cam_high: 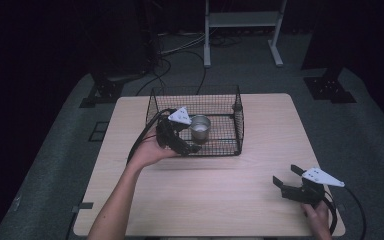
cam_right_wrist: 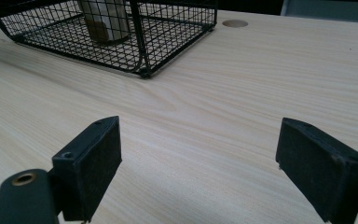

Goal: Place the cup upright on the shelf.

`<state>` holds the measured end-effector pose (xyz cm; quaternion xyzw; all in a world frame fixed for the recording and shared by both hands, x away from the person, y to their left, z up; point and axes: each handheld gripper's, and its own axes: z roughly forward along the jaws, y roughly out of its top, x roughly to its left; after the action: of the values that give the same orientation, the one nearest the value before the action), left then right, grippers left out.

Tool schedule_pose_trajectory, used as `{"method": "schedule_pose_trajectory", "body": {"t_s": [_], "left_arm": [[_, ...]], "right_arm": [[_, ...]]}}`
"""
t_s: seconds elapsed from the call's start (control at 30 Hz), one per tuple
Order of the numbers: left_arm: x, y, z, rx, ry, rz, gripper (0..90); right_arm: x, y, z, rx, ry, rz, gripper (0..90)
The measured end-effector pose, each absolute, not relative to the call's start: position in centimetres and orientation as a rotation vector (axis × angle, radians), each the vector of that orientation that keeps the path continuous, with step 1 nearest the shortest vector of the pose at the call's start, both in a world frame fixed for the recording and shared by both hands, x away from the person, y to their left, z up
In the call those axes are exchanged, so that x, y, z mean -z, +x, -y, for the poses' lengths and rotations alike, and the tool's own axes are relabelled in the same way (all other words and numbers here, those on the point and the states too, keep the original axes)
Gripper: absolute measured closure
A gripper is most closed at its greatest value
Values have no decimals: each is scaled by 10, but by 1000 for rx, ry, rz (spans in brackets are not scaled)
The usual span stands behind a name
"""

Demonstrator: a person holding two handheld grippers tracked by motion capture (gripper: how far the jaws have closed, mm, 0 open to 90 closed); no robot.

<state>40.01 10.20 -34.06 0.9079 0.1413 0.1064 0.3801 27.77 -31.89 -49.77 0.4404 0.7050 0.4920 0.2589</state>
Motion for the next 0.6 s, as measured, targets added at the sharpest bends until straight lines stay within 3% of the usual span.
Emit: {"method": "schedule_pose_trajectory", "body": {"t_s": [0.6], "left_arm": [[357, 363, -115, -270, 2331, -320, 61]], "right_arm": [[498, 278, 318, -1324, 1199, -1915, 134]]}}
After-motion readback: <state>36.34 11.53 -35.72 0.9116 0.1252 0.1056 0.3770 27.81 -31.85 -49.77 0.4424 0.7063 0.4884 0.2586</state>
